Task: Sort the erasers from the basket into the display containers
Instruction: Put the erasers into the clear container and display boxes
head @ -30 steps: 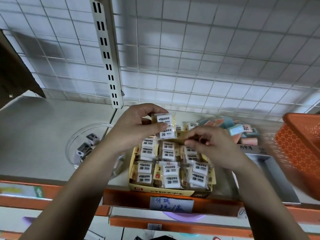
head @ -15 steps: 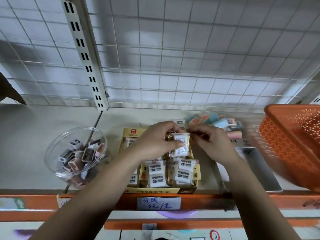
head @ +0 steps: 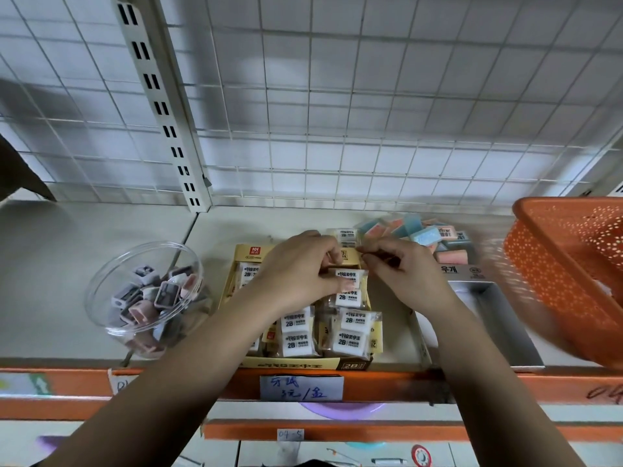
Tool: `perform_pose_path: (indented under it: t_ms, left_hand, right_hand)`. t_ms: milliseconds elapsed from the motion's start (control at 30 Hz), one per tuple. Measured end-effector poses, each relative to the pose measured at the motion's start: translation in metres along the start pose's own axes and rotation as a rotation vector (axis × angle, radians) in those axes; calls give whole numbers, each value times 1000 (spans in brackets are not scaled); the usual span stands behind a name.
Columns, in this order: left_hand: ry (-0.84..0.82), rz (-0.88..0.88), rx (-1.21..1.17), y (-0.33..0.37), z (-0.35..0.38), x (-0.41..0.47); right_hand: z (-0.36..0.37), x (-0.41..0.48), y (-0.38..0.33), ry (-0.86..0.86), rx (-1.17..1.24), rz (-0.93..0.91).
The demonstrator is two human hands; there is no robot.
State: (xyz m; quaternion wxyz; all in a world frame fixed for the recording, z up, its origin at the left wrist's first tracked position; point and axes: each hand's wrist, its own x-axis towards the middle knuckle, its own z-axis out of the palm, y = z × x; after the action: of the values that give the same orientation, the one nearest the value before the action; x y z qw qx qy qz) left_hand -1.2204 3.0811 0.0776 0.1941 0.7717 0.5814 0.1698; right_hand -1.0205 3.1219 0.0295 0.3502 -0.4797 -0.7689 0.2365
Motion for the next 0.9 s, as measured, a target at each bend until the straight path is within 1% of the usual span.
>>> perform_pose_path:
  t_ms: [167, 300, 433, 467, 533, 567, 600, 767, 833, 900]
  left_hand:
    - [13, -4, 144, -3, -2, -2]
    - [2, 38, 59, -1, 1, -1]
    - [15, 172, 6, 5, -4, -10]
    - [-15, 224, -47, 7, -6, -15]
    - [-161, 306, -129, 12, -9, -29]
    - [-220, 324, -134, 14, -9, -35]
    - [-243, 330, -129, 15, -8, -38]
    - [-193, 282, -7, 15, -6, -42]
    - [-144, 288, 75, 17, -3, -43]
    - [-124, 298, 92, 19, 0, -44]
  right_hand:
    - [1, -1, -1, -2, 6, -10]
    - [0, -1, -1, -8, 14, -7]
    - [0, -1, 0, -22, 18, 4]
    - [-1, 0, 0, -27, 18, 5]
    - [-1, 0, 1, -24, 35, 2]
    - [-1, 0, 2, -23, 44, 4]
    - [-1, -1, 2, -24, 45, 6]
    - [0, -1, 2, -28, 24, 7]
    - [0, -1, 1, -29, 16, 9]
    - [0, 0, 1, -25, 17, 12]
